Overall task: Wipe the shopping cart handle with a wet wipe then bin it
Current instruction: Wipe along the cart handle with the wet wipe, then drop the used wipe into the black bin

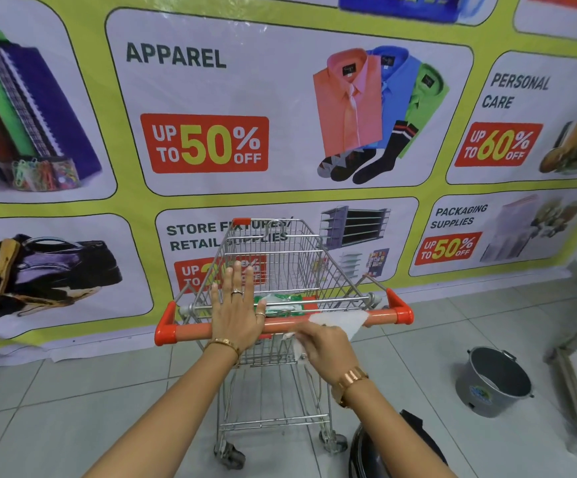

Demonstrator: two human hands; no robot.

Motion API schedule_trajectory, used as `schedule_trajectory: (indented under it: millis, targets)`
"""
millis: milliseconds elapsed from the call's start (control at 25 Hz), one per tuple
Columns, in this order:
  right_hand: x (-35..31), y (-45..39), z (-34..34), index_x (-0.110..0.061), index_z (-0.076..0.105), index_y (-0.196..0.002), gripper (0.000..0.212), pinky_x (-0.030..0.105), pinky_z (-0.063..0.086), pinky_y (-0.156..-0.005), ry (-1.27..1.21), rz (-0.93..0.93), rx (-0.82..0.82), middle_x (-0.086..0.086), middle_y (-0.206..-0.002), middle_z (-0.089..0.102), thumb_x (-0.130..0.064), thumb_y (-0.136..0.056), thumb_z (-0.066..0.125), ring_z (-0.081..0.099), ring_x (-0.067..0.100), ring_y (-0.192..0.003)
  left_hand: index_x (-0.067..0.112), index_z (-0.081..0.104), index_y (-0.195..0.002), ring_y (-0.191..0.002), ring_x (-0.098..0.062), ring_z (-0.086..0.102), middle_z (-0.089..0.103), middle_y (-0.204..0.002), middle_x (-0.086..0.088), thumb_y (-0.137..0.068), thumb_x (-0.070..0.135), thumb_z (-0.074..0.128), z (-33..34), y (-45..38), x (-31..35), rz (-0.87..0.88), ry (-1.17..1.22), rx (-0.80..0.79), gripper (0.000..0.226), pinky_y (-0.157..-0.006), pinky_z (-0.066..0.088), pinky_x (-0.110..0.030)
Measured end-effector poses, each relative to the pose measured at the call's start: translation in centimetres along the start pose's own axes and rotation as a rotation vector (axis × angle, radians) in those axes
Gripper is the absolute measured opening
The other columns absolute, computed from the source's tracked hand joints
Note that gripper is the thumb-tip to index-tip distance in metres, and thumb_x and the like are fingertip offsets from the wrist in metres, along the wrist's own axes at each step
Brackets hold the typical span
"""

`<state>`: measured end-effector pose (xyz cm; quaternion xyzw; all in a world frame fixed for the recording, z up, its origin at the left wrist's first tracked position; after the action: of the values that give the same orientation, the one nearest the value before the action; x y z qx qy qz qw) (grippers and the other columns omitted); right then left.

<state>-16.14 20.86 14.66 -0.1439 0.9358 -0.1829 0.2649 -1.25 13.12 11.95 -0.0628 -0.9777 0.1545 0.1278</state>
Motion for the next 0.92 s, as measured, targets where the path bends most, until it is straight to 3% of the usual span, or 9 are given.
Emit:
schedule_trajectory:
  millis: [120, 240, 320, 400, 480, 600, 680, 800, 920]
  targets:
    - [3.3, 0.3, -3.6, -0.017, 0.068, -0.081, 0.016, 0.006, 0.048, -0.049, -0.729, 0.458, 0.045, -0.002, -0.074, 0.067, -0.008, -0.088, 0.057, 0.064, 0.01, -0.067, 0.008, 0.019, -0.148, -0.147, -0.029, 0.013, 0.016, -0.157, -0.015, -0.087, 0.045, 0.024, -1.0, -0.1, 1.3, 0.025, 0.058, 0.065, 0.071, -0.116, 0.008, -0.051]
    - [5.3, 0.1, -7.2, -0.011, 0.062, -0.076, 0.021, 0.022, 0.058, -0.051, -1.219, 0.599, 0.186, 0.006, -0.078, 0.071, -0.004, -0.091, 0.049, 0.068, 0.02, -0.067, 0.011, 0.035, -0.144, -0.145, -0.019, 0.021, 0.03, -0.154, -0.004, -0.096, 0.044, 0.037, -2.0, 0.3, 5.9, 0.106, 0.514, -0.167, 0.059, -0.115, 0.023, -0.034]
    - [6.1, -0.2, -9.4, -0.006, 0.056, -0.076, 0.025, 0.022, 0.058, -0.049, -1.44, 0.609, 0.25, 0.003, -0.065, 0.074, 0.001, -0.093, 0.039, 0.069, 0.014, -0.057, 0.01, 0.064, -0.117, -0.12, -0.011, 0.054, 0.065, -0.121, 0.004, -0.087, 0.051, 0.051, -2.9, 1.4, 10.4, 0.042, 1.064, -0.506, 0.053, -0.09, 0.044, -0.017]
    - [6.7, 0.0, -11.9, -0.006, 0.056, -0.078, 0.019, 0.024, 0.059, -0.053, -1.611, 0.587, 0.309, 0.003, -0.064, 0.074, -0.002, -0.091, 0.042, 0.07, 0.014, -0.057, 0.013, 0.07, -0.087, -0.075, -0.008, 0.069, 0.076, -0.073, 0.01, -0.077, 0.056, 0.057, -2.8, 2.3, 14.4, -0.012, 1.358, -0.709, 0.046, -0.062, 0.051, -0.012]
    - [6.8, 0.8, -14.5, -0.006, 0.062, -0.077, 0.005, 0.025, 0.059, -0.052, -1.753, 0.54, 0.339, 0.005, -0.064, 0.074, -0.009, -0.073, 0.062, 0.071, 0.015, -0.057, 0.013, 0.066, -0.074, -0.056, -0.007, 0.065, 0.07, -0.06, 0.007, -0.07, 0.049, 0.071, -2.7, 3.1, 17.8, 0.058, 1.359, -0.824, 0.037, -0.053, 0.05, -0.016]
    - [8.2, 3.6, -18.2, 0.001, 0.072, -0.074, 0.046, 0.03, 0.06, -0.05, -1.867, 0.462, 0.399, 0.013, -0.068, 0.076, -0.009, -0.032, 0.087, 0.073, 0.02, -0.06, 0.006, 0.064, -0.065, -0.051, -0.011, 0.057, 0.063, -0.059, -0.002, -0.075, 0.016, 0.075, -2.4, 3.8, 22.2, 0.143, 1.293, -0.843, 0.018, -0.049, 0.044, -0.018]
    - [10.7, 6.5, -20.3, 0.002, 0.074, -0.073, 0.054, 0.033, 0.061, -0.052, -1.923, 0.44, 0.465, 0.015, -0.071, 0.076, -0.007, -0.023, 0.091, 0.074, 0.021, -0.063, 0.0, 0.065, -0.072, -0.057, -0.017, 0.059, 0.064, -0.066, -0.009, -0.077, 0.007, 0.072, -2.7, 4.6, 25.0, 0.132, 1.314, -0.843, 0.011, -0.054, 0.047, -0.021]
    - [13.9, 10.7, -22.5, 0.003, 0.067, -0.094, 0.038, 0.041, 0.061, -0.06, -1.918, 0.599, 0.549, 0.018, -0.076, 0.075, -0.02, -0.065, 0.075, 0.073, 0.029, -0.074, 0.007, 0.069, -0.074, -0.062, -0.014, 0.065, 0.071, -0.065, 0.001, -0.079, 0.005, 0.07, -3.0, 5.9, 28.7, 0.12, 1.312, -0.836, 0.006, -0.059, 0.053, -0.023]
    - [16.2, 14.8, -23.8, 0.003, 0.047, -0.125, 0.065, 0.048, 0.043, -0.091, -1.903, 0.771, 0.598, 0.026, -0.098, 0.064, -0.05, -0.093, 0.026, 0.054, 0.036, -0.115, 0.007, 0.068, -0.08, -0.073, -0.019, 0.065, 0.071, -0.079, -0.005, -0.079, 0.007, 0.07, -2.9, 6.8, 31.8, 0.097, 1.263, -0.82, 0.003, -0.067, 0.054, -0.03]
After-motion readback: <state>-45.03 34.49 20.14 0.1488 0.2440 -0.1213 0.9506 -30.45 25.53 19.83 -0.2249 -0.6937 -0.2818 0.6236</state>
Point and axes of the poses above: each hand's wrist, its own y-axis away from the middle knuckle, its own z-axis out of the palm, x = y × z, the point moved 8 cm from there along -y, towards the middle knuckle
